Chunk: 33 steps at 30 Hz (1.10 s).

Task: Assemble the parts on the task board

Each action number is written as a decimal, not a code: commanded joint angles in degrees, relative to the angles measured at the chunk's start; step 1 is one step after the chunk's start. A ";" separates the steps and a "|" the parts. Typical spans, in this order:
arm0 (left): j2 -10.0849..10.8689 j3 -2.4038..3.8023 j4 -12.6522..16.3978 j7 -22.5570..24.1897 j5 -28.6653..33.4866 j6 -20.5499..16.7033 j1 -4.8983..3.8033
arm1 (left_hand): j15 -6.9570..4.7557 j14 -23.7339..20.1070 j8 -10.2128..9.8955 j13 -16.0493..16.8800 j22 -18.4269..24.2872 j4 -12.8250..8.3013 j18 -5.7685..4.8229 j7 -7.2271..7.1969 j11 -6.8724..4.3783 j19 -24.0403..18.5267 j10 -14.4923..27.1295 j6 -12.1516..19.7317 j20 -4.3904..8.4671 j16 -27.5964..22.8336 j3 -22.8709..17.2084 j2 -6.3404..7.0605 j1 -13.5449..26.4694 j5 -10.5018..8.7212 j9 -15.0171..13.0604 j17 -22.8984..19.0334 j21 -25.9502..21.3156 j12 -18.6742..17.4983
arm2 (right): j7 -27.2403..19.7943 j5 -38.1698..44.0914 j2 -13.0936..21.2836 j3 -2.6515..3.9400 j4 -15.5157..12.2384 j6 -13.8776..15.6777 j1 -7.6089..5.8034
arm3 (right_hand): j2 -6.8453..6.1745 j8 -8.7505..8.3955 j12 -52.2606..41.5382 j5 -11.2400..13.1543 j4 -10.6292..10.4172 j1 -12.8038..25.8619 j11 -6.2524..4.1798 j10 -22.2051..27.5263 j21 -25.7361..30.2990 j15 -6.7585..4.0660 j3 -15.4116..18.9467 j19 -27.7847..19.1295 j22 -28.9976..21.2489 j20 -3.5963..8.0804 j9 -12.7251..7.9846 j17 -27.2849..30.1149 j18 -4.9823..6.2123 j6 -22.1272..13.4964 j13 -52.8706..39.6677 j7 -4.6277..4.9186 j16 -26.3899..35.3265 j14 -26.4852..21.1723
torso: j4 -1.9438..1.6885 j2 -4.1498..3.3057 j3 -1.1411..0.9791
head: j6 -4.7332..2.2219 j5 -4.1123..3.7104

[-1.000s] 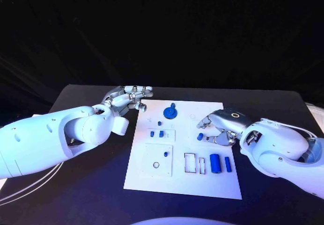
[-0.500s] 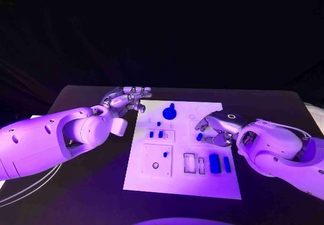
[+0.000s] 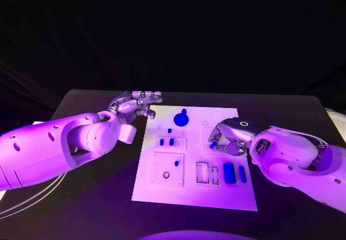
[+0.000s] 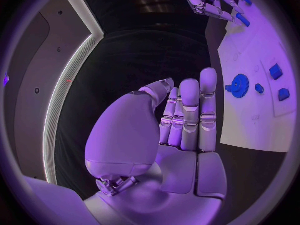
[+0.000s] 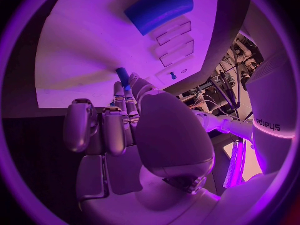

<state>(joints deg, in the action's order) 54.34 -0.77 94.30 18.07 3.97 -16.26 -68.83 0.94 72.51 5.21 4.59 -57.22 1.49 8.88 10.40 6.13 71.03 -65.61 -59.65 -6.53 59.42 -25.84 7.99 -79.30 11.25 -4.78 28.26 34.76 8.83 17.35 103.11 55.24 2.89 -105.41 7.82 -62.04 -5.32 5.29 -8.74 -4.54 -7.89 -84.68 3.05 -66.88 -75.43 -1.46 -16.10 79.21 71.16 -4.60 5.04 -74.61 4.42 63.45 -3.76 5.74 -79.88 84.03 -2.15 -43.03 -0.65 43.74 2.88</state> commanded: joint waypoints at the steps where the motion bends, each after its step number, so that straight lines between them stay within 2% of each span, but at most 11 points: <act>1: -0.08 0.02 0.06 0.23 -0.20 1.09 0.00 | -0.01 -0.46 0.23 -0.05 0.06 -0.05 1.17 0.03 -0.07 -0.52 0.38 0.35 -0.06 -0.21 0.27 -0.44 0.11 -0.05 0.08 -0.05 -0.19 0.17 | -0.26 1.34 -0.36 -0.11 0.30 -1.81 0.16 | 0.60 0.30 0.17 0.38 0.04 -0.47 -0.12 -0.84 -0.43 -0.36 -0.69 0.31 0.15 0.21 0.13 -0.10 0.06 0.69 -0.10 0.05 -0.24 3.22 | -0.02 0.03 -0.03 | 0.16 -0.01; 18: -0.02 -0.01 0.03 0.01 -0.20 1.11 0.01 | -0.01 -0.46 0.23 -0.05 0.06 -0.05 1.17 0.03 -0.07 -0.52 0.38 0.35 -0.06 -0.21 0.27 -0.44 0.11 -0.05 0.08 -0.05 -0.19 0.17 | 0.68 4.12 -1.68 -0.25 1.91 -2.12 0.80 | 0.68 0.01 1.04 0.63 0.67 -1.41 -0.19 -1.70 -0.72 -0.39 -2.32 0.55 0.56 0.39 0.19 -0.34 -0.05 1.24 -0.04 0.24 -0.45 3.27 | 0.03 0.07 -0.02 | 0.46 0.01; 22: -0.05 -0.02 0.02 0.03 -0.20 1.12 0.02 | 0.00 -0.54 0.28 -0.04 0.25 -0.09 1.21 0.03 -0.07 -0.58 0.41 0.35 -0.07 -0.25 0.40 -0.48 0.12 -0.06 0.08 -0.25 -0.48 0.31 | 0.39 3.86 -1.62 -0.25 1.41 -0.48 0.83 | 1.20 0.22 1.12 1.40 1.64 -2.55 -0.11 -3.10 -1.25 -0.07 -3.96 0.93 1.25 0.19 0.41 -0.75 -0.22 2.28 -0.17 0.61 -0.77 3.35 | -0.02 0.07 -0.03 | 0.47 -0.08; 27: -0.09 -0.03 -0.04 0.06 -0.20 1.08 0.04 | 0.00 -0.54 0.28 -0.04 0.25 -0.09 1.21 0.03 -0.07 -0.58 0.41 0.35 -0.07 -0.25 0.40 -0.48 0.12 -0.06 0.08 -0.25 -0.48 0.31 | -0.09 2.50 -0.98 -0.20 -0.12 1.76 0.77 | 1.24 0.41 1.29 1.49 2.45 -2.91 -0.12 -4.24 -2.00 -0.05 -5.00 1.44 2.20 0.10 0.66 -1.01 -0.42 3.16 -0.28 0.76 -1.03 3.42 | -0.03 0.14 -0.03 | 0.47 -0.18; 33: -0.14 -0.04 -0.09 0.12 -0.20 1.02 0.06 | 0.00 -0.54 0.28 -0.04 0.25 -0.09 1.21 0.03 -0.07 -0.58 0.41 0.35 -0.07 -0.25 0.40 -0.48 0.12 -0.06 0.08 -0.25 -0.48 0.31 | -0.07 0.92 0.26 0.02 -1.87 3.30 -0.29 | 1.18 0.46 1.41 1.49 2.73 -2.89 -0.17 -4.64 -2.22 -0.05 -5.34 1.58 2.47 0.10 0.76 -1.10 -0.47 3.48 -0.31 0.80 -1.12 3.44 | 0.06 0.11 0.03 | 0.32 -0.36</act>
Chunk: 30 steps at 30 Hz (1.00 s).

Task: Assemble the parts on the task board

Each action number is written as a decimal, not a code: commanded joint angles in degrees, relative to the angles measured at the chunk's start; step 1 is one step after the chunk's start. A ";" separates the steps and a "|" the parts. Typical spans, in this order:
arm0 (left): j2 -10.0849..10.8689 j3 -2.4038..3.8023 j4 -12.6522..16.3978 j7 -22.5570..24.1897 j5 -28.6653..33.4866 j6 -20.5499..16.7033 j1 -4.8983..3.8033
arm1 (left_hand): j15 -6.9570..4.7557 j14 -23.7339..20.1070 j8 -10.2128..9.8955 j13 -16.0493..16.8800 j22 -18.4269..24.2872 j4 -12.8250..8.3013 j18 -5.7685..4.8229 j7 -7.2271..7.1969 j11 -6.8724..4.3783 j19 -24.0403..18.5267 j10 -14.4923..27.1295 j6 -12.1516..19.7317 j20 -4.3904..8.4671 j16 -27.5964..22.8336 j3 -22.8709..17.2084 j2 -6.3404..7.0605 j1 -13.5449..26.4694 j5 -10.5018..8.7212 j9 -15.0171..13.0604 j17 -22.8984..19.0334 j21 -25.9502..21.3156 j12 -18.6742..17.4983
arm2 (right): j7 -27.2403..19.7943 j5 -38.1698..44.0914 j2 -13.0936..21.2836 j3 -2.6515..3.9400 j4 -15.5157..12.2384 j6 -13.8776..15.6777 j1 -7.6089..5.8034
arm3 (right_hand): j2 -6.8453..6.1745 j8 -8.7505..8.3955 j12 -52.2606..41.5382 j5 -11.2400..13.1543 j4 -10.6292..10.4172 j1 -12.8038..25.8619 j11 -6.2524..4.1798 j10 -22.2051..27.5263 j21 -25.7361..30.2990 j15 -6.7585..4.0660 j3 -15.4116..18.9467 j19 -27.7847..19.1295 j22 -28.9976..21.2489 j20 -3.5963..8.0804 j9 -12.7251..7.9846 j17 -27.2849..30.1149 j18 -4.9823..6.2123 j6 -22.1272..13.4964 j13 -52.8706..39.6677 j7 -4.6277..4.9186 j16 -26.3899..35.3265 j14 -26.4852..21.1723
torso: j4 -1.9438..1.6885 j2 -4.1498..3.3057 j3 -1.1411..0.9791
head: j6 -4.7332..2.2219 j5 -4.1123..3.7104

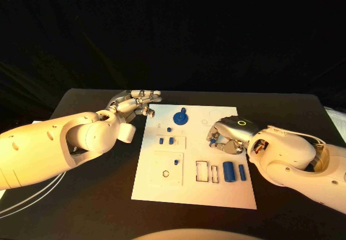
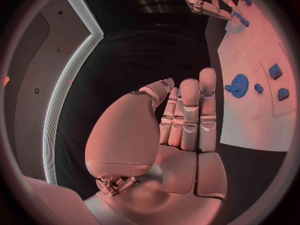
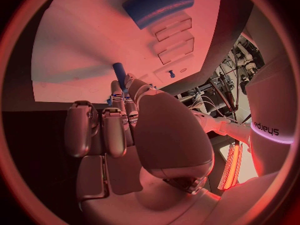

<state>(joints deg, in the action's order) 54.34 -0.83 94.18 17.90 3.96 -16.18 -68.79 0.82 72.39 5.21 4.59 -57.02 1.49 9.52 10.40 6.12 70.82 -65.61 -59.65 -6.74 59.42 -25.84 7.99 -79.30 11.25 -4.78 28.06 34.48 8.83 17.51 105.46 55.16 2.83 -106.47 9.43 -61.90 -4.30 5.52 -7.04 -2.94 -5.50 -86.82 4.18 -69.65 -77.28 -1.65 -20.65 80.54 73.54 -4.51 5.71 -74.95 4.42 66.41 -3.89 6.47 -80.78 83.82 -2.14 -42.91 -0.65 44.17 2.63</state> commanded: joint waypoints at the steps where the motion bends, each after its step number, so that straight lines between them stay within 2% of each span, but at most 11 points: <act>1: -0.16 0.02 0.03 0.28 -0.20 0.94 0.02 | 0.12 -0.42 0.28 -0.04 0.05 -0.09 0.57 0.03 -0.06 -0.37 0.41 0.35 0.13 -0.25 0.41 -0.48 0.12 -0.06 0.08 -0.05 -0.20 0.31 | -0.20 -1.64 0.59 0.14 -1.07 1.87 -0.66 | 0.14 0.24 -0.28 -0.10 0.38 -0.75 -1.30 -1.90 -0.38 0.15 -0.81 0.25 0.12 0.01 0.11 -0.76 -0.47 0.55 -0.18 0.07 -0.22 3.65 | 0.05 0.00 0.04 | -0.12 -0.13; 10: -0.24 0.01 0.02 0.33 -0.20 0.89 0.02 | 0.12 -0.42 0.28 -0.04 0.05 -0.09 0.57 0.03 -0.06 -0.37 0.41 0.35 0.13 -0.25 0.41 -0.48 0.12 -0.06 0.08 -0.05 -0.20 0.31 | -0.16 -3.34 1.67 0.43 -3.56 2.58 -1.98 | 0.06 0.26 -0.18 -0.10 0.53 -0.68 -1.30 -2.11 -0.51 0.14 -0.98 0.33 0.28 0.01 0.18 -0.77 -0.50 0.75 -0.20 0.11 -0.25 3.65 | -0.10 -0.04 0.03 | -0.10 -0.08; 17: -0.31 0.01 0.03 0.39 -0.20 0.85 0.03 | 0.12 -0.42 0.28 -0.04 0.05 -0.09 0.57 0.03 -0.06 -0.37 0.41 0.35 0.13 -0.25 0.41 -0.48 0.12 -0.06 0.08 -0.05 -0.20 0.31 | -1.02 -4.89 -0.33 0.47 -6.23 3.23 -2.02 | 0.04 0.25 -0.11 -0.13 0.60 -0.67 -1.28 -2.15 -0.49 0.15 -1.06 0.30 0.25 0.01 0.19 -0.71 -0.49 0.78 -0.19 0.16 -0.22 3.64 | -0.07 -0.07 0.01 | 0.23 0.78; 20: -0.36 0.01 0.04 0.41 -0.20 0.87 0.04 | 0.12 -0.42 0.28 -0.04 0.05 -0.09 0.57 0.03 -0.06 -0.37 0.41 0.35 0.13 -0.25 0.41 -0.48 0.12 -0.06 0.08 -0.05 -0.20 0.31 | -1.64 -5.07 -2.21 0.46 -6.98 3.60 -1.62 | 0.01 0.20 0.01 -0.16 0.71 -0.68 -1.24 -2.15 -0.51 0.17 -1.20 0.31 0.27 0.00 0.20 -0.75 -0.49 0.77 -0.18 0.23 -0.25 3.65 | -0.07 -0.07 0.06 | 0.42 1.07; 24: -0.55 0.01 0.07 0.44 -0.20 1.00 0.04 | 0.12 -0.42 0.30 -0.04 0.08 -0.09 0.58 0.04 -0.06 -0.38 0.44 0.36 0.13 -0.24 0.43 -0.53 0.12 -0.05 0.08 -0.05 -0.25 0.34 | -2.53 -5.22 -5.77 0.36 -7.18 3.45 -0.50 | 0.01 0.16 0.09 -0.17 0.79 -0.70 -1.21 -2.15 -0.50 0.18 -1.29 0.29 0.26 0.00 0.21 -0.75 -0.49 0.75 -0.17 0.27 -0.26 3.65 | -0.19 -0.06 0.09 | 0.82 1.96; 30: -0.68 0.01 0.10 0.41 -0.20 1.07 0.04 | 0.13 -0.44 0.31 -0.05 0.14 -0.09 0.59 0.04 -0.06 -0.39 0.47 0.37 0.12 -0.21 0.47 -0.59 0.12 -0.04 0.08 -0.04 -0.33 0.39 | -3.80 -5.71 -9.84 -0.11 -5.20 2.53 1.71 | -0.07 0.03 0.29 -0.20 0.98 -0.67 -1.13 -2.13 -0.39 0.24 -1.48 0.19 0.10 -0.03 0.21 -0.63 -0.45 0.68 -0.14 0.39 -0.20 3.62 | -0.21 -0.08 0.15 | 1.28 2.78</act>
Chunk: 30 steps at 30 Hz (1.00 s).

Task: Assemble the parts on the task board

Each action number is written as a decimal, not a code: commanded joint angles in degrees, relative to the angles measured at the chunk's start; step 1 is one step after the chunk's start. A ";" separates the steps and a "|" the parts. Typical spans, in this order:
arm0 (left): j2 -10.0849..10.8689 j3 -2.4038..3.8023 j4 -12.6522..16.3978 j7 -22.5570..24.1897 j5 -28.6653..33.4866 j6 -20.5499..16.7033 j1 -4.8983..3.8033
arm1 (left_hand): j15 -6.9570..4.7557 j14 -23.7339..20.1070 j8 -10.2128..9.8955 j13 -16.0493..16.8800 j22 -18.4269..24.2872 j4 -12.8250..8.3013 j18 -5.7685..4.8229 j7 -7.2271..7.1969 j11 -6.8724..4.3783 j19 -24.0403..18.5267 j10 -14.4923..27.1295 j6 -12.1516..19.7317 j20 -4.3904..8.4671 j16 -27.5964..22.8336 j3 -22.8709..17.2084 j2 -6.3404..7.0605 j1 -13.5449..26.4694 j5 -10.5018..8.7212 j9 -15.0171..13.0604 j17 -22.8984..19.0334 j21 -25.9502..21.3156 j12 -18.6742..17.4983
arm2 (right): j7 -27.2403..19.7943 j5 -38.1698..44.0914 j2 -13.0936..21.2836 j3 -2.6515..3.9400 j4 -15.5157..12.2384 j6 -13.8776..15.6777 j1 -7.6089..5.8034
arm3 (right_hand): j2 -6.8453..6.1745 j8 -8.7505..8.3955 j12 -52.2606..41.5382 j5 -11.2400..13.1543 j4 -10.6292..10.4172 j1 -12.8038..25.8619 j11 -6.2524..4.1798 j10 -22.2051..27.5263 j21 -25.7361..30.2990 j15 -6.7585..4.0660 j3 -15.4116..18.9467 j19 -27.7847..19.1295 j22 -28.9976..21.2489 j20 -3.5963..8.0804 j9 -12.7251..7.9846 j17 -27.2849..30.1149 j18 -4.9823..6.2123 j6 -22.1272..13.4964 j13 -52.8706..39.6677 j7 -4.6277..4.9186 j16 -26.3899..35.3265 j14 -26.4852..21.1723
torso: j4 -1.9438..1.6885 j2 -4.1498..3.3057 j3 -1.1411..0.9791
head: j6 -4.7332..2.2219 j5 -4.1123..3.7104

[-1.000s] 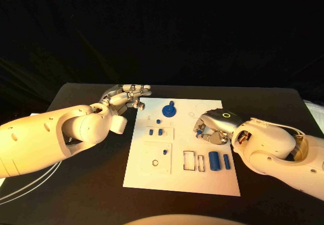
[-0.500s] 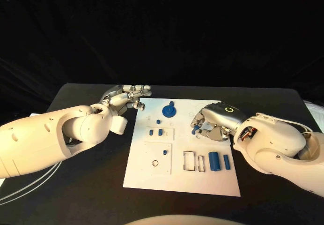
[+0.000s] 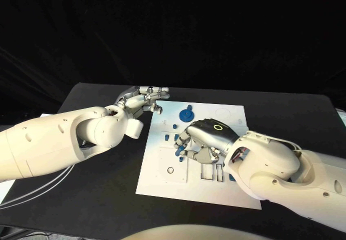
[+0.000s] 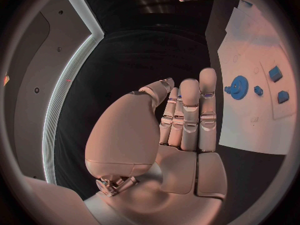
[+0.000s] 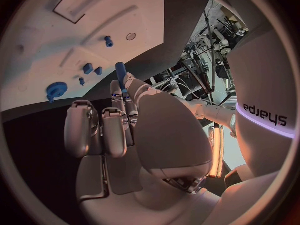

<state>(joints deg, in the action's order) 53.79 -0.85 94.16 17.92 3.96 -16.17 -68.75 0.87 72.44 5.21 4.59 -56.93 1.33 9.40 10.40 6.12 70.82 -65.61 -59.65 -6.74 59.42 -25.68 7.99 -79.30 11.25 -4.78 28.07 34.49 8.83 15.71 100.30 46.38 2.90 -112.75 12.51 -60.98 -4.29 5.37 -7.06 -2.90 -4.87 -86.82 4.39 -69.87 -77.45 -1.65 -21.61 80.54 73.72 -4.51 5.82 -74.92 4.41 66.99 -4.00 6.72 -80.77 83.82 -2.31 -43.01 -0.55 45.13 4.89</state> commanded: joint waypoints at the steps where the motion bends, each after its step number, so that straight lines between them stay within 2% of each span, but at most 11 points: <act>1: -0.14 0.03 0.14 0.40 -0.20 1.06 0.00 | 0.08 -0.48 0.31 -0.05 0.05 0.07 0.71 0.04 -0.06 -0.39 0.47 0.37 0.12 -0.21 0.31 -0.59 0.12 -0.04 0.08 -0.05 -0.33 0.40 | -2.23 -0.57 -1.63 -0.30 1.59 -0.76 1.23 | -0.08 0.15 0.37 -0.25 0.40 -0.66 -1.32 -1.91 -0.19 0.25 -0.57 0.17 -0.11 -0.04 0.09 -0.65 -0.44 0.08 -0.02 0.17 -0.21 3.62 | 0.03 0.03 0.05 | 0.38 0.66; 6: -0.17 0.03 0.22 0.38 -0.20 1.12 0.00 | 0.08 -0.48 0.31 -0.05 0.05 0.07 0.71 0.04 -0.06 -0.39 0.47 0.37 0.12 -0.21 0.31 -0.59 0.12 -0.04 0.08 -0.05 -0.33 0.40 | -3.16 -0.37 -3.86 -0.75 4.00 -1.77 3.24 | -0.10 0.08 0.46 -0.27 0.49 -0.64 -1.28 -1.89 -0.18 0.28 -0.67 0.15 -0.13 -0.06 0.09 -0.64 -0.43 0.04 -0.02 0.22 -0.21 3.62 | 0.02 -0.01 -0.02 | 0.67 0.99; 12: -0.15 0.03 0.24 0.37 -0.20 1.16 0.00 | 0.08 -0.48 0.31 -0.05 0.05 0.07 0.71 0.04 -0.06 -0.39 0.47 0.37 0.12 -0.21 0.31 -0.59 0.12 -0.04 0.08 -0.05 -0.33 0.40 | -3.71 -0.01 -5.28 -1.02 6.02 -2.50 4.50 | -0.12 0.01 0.57 -0.28 0.58 -0.62 -1.23 -1.87 -0.15 0.31 -0.76 0.12 -0.16 -0.08 0.09 -0.63 -0.42 -0.02 -0.01 0.26 -0.21 3.61 | 0.05 0.04 -0.05 | 0.89 1.29; 30: -0.04 0.03 0.28 0.28 -0.20 1.27 0.00 | 0.08 -0.48 0.31 -0.05 0.05 0.07 0.71 0.04 -0.06 -0.39 0.47 0.37 0.12 -0.21 0.31 -0.59 0.12 -0.04 0.08 -0.05 -0.33 0.40 | -3.41 0.70 -6.31 -1.21 7.61 -5.21 4.95 | -0.12 -0.07 0.69 -0.31 0.68 -0.57 -1.18 -1.86 -0.11 0.36 -0.88 0.07 -0.21 -0.11 0.09 -0.62 -0.41 -0.08 0.00 0.32 -0.21 3.61 | 0.10 0.01 -0.06 | 1.25 1.47</act>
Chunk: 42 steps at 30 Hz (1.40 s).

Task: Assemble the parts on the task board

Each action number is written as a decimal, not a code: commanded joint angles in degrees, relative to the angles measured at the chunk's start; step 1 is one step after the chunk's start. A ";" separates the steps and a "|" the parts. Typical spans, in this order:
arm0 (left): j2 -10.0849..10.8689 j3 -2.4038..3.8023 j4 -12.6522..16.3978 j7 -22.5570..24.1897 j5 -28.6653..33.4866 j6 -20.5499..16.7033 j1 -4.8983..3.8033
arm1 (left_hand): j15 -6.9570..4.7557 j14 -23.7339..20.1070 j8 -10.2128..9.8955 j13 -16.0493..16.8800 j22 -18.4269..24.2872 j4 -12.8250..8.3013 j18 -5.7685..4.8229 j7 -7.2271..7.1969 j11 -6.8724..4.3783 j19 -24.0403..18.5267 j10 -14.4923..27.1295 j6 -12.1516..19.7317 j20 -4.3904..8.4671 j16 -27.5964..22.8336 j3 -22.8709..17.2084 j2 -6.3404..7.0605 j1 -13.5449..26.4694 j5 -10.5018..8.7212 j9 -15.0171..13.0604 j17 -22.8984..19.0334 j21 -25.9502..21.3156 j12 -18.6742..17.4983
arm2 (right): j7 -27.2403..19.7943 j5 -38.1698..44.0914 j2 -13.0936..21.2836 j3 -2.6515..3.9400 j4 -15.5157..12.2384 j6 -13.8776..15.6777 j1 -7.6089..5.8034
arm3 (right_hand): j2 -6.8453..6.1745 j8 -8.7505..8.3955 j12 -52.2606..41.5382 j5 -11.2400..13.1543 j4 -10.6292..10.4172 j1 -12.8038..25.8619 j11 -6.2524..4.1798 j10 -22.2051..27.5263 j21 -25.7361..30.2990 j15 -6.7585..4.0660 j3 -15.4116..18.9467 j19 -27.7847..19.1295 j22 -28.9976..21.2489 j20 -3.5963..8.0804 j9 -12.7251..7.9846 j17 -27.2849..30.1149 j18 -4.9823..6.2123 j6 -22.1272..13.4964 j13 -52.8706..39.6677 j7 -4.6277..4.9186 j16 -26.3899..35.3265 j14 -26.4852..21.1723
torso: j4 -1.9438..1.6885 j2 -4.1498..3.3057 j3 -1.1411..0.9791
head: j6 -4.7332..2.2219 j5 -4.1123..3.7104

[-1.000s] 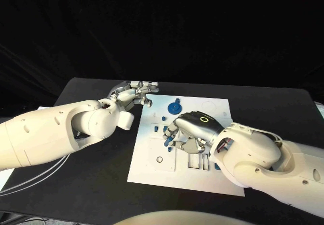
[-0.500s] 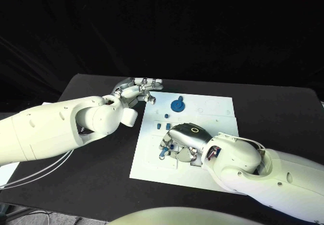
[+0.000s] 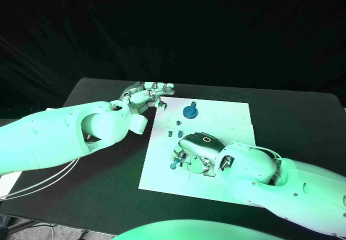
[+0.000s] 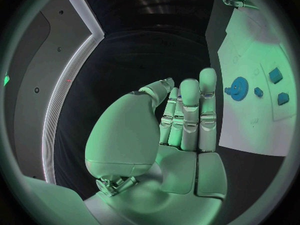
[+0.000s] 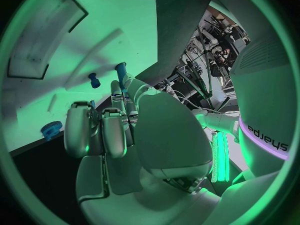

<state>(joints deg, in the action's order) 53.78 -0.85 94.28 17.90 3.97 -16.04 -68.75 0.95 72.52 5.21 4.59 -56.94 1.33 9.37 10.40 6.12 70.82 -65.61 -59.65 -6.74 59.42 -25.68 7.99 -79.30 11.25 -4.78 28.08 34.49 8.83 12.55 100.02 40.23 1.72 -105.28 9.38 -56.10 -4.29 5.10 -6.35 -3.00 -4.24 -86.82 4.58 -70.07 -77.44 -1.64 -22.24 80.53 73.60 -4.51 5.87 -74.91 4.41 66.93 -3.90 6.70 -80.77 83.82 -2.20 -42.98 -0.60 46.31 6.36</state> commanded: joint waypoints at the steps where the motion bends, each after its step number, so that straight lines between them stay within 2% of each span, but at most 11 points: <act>1: -0.03 0.03 0.17 0.29 -0.20 1.14 -0.01 | 0.00 -0.57 0.31 -0.05 0.06 0.06 0.74 0.04 -0.06 -0.39 0.47 0.37 0.12 -0.21 0.31 -0.59 0.12 -0.04 0.08 -0.06 -0.34 0.39 | -0.19 1.04 -0.22 -0.05 0.20 -2.23 0.07 | -0.12 0.20 -0.03 -0.20 0.05 -0.57 -1.38 -1.66 -0.12 0.35 -0.25 0.07 -0.09 -0.11 0.05 -0.63 -0.41 -0.02 -0.10 0.33 -0.22 3.60 | -0.01 0.00 -0.01 | 0.09 0.00; 11: 0.04 0.03 0.21 0.26 -0.20 1.15 -0.01 | 0.00 -0.57 0.31 -0.05 0.06 0.06 0.74 0.04 -0.06 -0.39 0.47 0.37 0.12 -0.21 0.31 -0.59 0.12 -0.04 0.08 -0.06 -0.34 0.39 | 1.34 3.52 -1.08 -0.26 0.67 -3.18 0.10 | -0.49 -0.22 0.53 -0.19 0.14 0.23 -1.20 -1.41 0.14 0.54 -0.29 -0.19 -0.40 -0.27 0.01 -0.43 -0.33 -0.39 -0.06 0.46 -0.12 3.53 | -0.02 -0.01 0.01 | 0.26 0.04; 15: 0.07 0.03 0.24 0.25 -0.20 1.14 -0.01 | 0.00 -0.57 0.31 -0.05 0.06 0.06 0.74 0.04 -0.06 -0.39 0.47 0.37 0.12 -0.21 0.31 -0.59 0.12 -0.04 0.08 -0.06 -0.34 0.39 | 1.37 3.98 -1.44 -0.44 0.79 -3.08 0.10 | -1.79 -1.64 2.22 -0.92 -0.47 2.34 -0.42 0.82 0.61 1.18 0.11 -0.65 -0.96 -0.74 -0.58 0.21 -0.21 -2.99 0.29 0.91 0.26 3.35 | 0.00 0.01 0.03 | 0.27 0.04; 17: 0.08 0.03 0.26 0.24 -0.20 1.14 -0.01 | 0.00 -0.57 0.31 -0.05 0.06 0.06 0.74 0.04 -0.06 -0.39 0.47 0.37 0.12 -0.21 0.31 -0.59 0.12 -0.04 0.08 -0.06 -0.34 0.39 | 1.21 3.86 -1.53 -0.53 0.89 -3.03 0.10 | -2.80 -1.71 2.86 -1.36 -1.02 3.69 0.13 2.89 1.30 1.67 0.60 -1.19 -1.80 -1.13 -1.08 0.82 -0.03 -5.05 0.41 1.17 0.64 3.18 | -0.02 0.00 0.03 | 0.27 0.03; 21: 0.13 0.03 0.29 0.24 -0.20 1.12 -0.01 | 0.00 -0.57 0.31 -0.05 0.06 0.06 0.74 0.04 -0.06 -0.39 0.47 0.37 0.12 -0.21 0.31 -0.59 0.12 -0.04 0.08 -0.06 -0.34 0.39 | 0.94 3.49 -1.62 -0.66 1.05 -2.57 0.11 | -3.94 -1.63 2.79 -1.47 -1.26 5.18 1.43 8.91 2.21 2.77 2.18 -1.81 -2.88 -2.16 -1.92 1.68 0.24 -8.77 0.39 0.81 1.15 2.96 | 0.01 0.03 0.04 | 0.30 -0.02; 26: 0.18 0.03 0.30 0.22 -0.20 1.09 -0.01 | 0.00 -0.57 0.31 -0.05 0.06 0.06 0.74 0.04 -0.06 -0.39 0.47 0.37 0.12 -0.21 0.31 -0.59 0.12 -0.04 0.08 -0.06 -0.34 0.39 | 0.82 3.43 -1.45 -0.73 1.02 -0.57 0.11 | -3.86 -1.58 2.69 -1.50 -0.85 5.66 2.39 13.31 2.57 3.51 4.67 -2.00 -3.30 -2.99 -2.07 2.09 0.35 -10.98 0.33 0.37 1.28 2.85 | -0.01 0.04 0.02 | 0.21 -0.18; 30: 0.23 0.03 0.30 0.19 -0.20 1.12 -0.01 | 0.00 -0.57 0.31 -0.05 0.06 0.06 0.74 0.04 -0.06 -0.39 0.47 0.37 0.12 -0.21 0.31 -0.59 0.12 -0.04 0.08 -0.06 -0.34 0.39 | 0.80 3.40 -0.81 -0.75 0.59 2.97 0.17 | -3.75 -1.60 2.59 -1.30 -0.83 5.96 2.62 14.42 2.98 3.72 6.26 -2.27 -3.81 -3.23 -2.07 2.58 0.48 -11.77 0.30 0.18 1.52 2.73 | 0.00 0.04 -0.01 | 0.12 -0.33; 34: 0.32 0.03 0.28 0.18 -0.20 1.11 -0.01 | 0.00 -0.57 0.31 -0.05 0.06 0.06 0.74 0.04 -0.06 -0.39 0.47 0.37 0.12 -0.21 0.31 -0.59 0.12 -0.04 0.08 -0.06 -0.34 0.39 | 0.38 2.09 0.97 -0.59 -0.78 6.47 0.26 | -3.62 -1.60 2.44 -1.35 -0.76 5.92 2.71 14.90 3.28 3.81 7.63 -2.46 -4.20 -3.36 -2.07 3.01 0.58 -12.54 0.26 0.04 1.73 2.63 | 0.03 0.04 -0.03 | -0.02 -0.51; 36: 0.37 0.03 0.26 0.17 -0.20 1.11 -0.01 | 0.00 -0.57 0.31 -0.05 0.06 0.06 0.74 0.04 -0.06 -0.39 0.47 0.37 0.12 -0.21 0.31 -0.59 0.12 -0.04 0.08 -0.06 -0.34 0.39 | 0.13 1.16 2.38 -0.31 -1.83 8.08 0.27 | -3.45 -1.50 2.20 -1.49 -0.80 5.92 2.64 14.64 3.36 3.78 8.18 -2.49 -4.30 -3.36 -2.01 3.27 0.60 -12.41 0.20 0.31 1.86 2.57 | 0.05 0.06 -0.02 | -0.09 -0.69; 40: 0.49 0.03 0.25 0.14 -0.20 1.12 -0.01 | 0.00 -0.59 0.33 -0.04 0.08 0.05 0.74 0.04 -0.06 -0.39 0.49 0.38 0.12 -0.22 0.35 -0.60 0.11 -0.04 0.08 -0.11 -0.36 0.43 | 0.86 -4.87 7.98 0.65 -5.21 10.09 -0.43 | -2.51 -1.19 0.56 -2.44 -0.76 5.45 1.83 11.52 3.37 3.19 9.35 -2.40 -4.32 -2.95 -1.76 3.68 0.62 -10.98 -0.01 1.10 2.02 2.54 | 0.14 0.12 0.02 | -0.63 -1.69; 42: 0.55 0.03 0.24 0.12 -0.20 1.13 -0.01 | 0.00 -0.66 0.38 -0.04 0.14 0.00 0.75 0.03 -0.07 -0.38 0.54 0.39 0.11 -0.25 0.46 -0.66 0.09 -0.04 0.09 -0.28 -0.43 0.56 | 1.83 -9.52 10.86 0.85 -6.40 10.58 -1.21 | -1.93 -0.78 -1.50 -2.84 -1.26 5.78 0.99 7.18 3.16 2.53 9.58 -2.18 -4.08 -2.50 -1.57 3.81 0.57 -9.67 -0.58 2.26 2.04 2.58 | 0.23 0.16 0.04 | -1.00 -2.64</act>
<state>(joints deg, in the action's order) 54.33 -0.86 94.40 17.82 3.96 -15.92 -68.75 1.05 72.21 5.20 4.59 -56.85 1.33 9.35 10.40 5.93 70.82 -65.41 -59.65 -6.74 59.42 -25.68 7.99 -79.30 11.25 -4.78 27.84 34.27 9.23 13.24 98.43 49.82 2.44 -110.96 16.41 -56.86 -6.63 4.17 -7.33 -5.57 -5.43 -80.98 5.82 -61.81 -74.33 1.24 -12.83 78.21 69.39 -7.26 4.24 -71.14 4.41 56.76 -4.33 8.85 -78.90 83.95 -2.08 -42.89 -0.60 45.72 4.68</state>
